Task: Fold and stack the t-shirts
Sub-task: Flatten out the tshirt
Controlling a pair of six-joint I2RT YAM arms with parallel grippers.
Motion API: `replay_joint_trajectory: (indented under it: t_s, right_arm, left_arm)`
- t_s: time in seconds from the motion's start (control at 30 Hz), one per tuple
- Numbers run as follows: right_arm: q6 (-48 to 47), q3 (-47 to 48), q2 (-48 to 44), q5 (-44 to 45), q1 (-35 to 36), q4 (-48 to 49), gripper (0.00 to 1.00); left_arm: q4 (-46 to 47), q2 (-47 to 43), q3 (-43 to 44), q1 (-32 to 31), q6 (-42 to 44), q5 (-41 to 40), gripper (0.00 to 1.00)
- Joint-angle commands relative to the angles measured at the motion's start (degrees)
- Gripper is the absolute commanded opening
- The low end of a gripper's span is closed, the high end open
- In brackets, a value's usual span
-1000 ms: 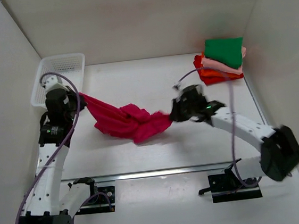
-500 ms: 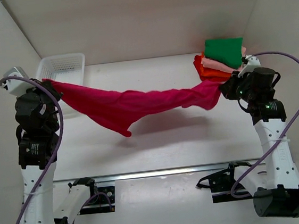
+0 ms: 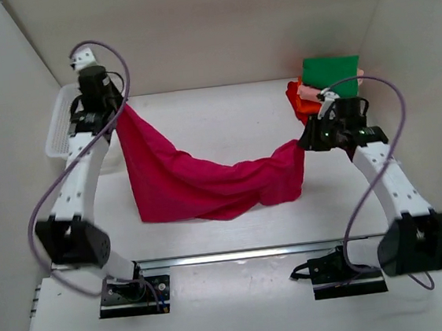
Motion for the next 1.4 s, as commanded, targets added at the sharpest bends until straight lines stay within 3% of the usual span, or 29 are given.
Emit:
replay_joint_trajectory:
  t_s: [0.0,0.03,0.07,0.1,0.13,0.23,0.47,0.63,0.83,1.0,1.13,1.27,1.37]
  right_arm:
    - [-2.31,-1.00,7.36,5.30,0.72,2.29,0.32]
    - [-1.97,-1.18,7.28,6.72,0.63,3.69,0.48]
    - [-2.05,-2.83,6.76,6.91,-0.06,5.35,0.54]
    - [-2.75,-4.42,3.80,7.43,-2.94,6.15,0.61]
    - [-3.10,-4.61,2.55,7.87,-2.97,5.73,0.61]
    - [-3.72,-7.32,0.88,7.53,-2.71,2.66,0.59]
    - [3.13,-21.20,-3.18,11.39,10.12,4.31,0.53]
    - [5.25,-25.87,-3.53,11.57,12.67,5.37,0.56]
    - [6.21,-28.08,-1.94,11.57,13.55,7.48,0.60]
    - [6.21,-27.54,0.68,11.83,14.78,8.09,0.66]
    - [6.91,-26.93,3.14,11.13,16.10,10.02,0.71]
    - [8.58,-27.11,6.66,11.74,17.68,12.13,0.70]
    - [9.55,-26.58,9.47,14.63,19.18,13.37,0.62]
  left_arm:
    - [-0.95,8.57,1.57,1.49,-1.84,6.37,0.21]
    - [-1.03,9.73,0.97,1.84,-3.06,7.86,0.23]
    - [0.01,9.83,0.70,2.54,-3.51,8.57,0.34]
    - [4.55,4.44,-7.04,1.94,-3.34,8.15,0.58]
    - [5.11,0.64,-10.95,2.11,-3.43,8.66,0.61]
    - [2.22,-7.89,-19.92,0.89,-2.55,12.26,0.59]
    - [-4.37,-29.77,-51.81,-7.64,-9.30,17.10,0.43]
    - [-7.35,-34.38,-63.18,-10.11,-12.66,17.11,0.41]
    - [-9.81,-28.85,-61.70,-10.11,-13.45,10.35,0.46]
    - [-10.70,-22.78,-61.70,-14.41,-14.67,9.03,0.50]
    - [-9.12,-19.97,-62.50,-14.33,-14.42,10.43,0.58]
    - [-7.37,-18.21,-63.28,-14.85,-15.03,10.34,0.60]
    - [-3.43,-16.54,-64.60,-15.38,-15.38,9.55,0.56]
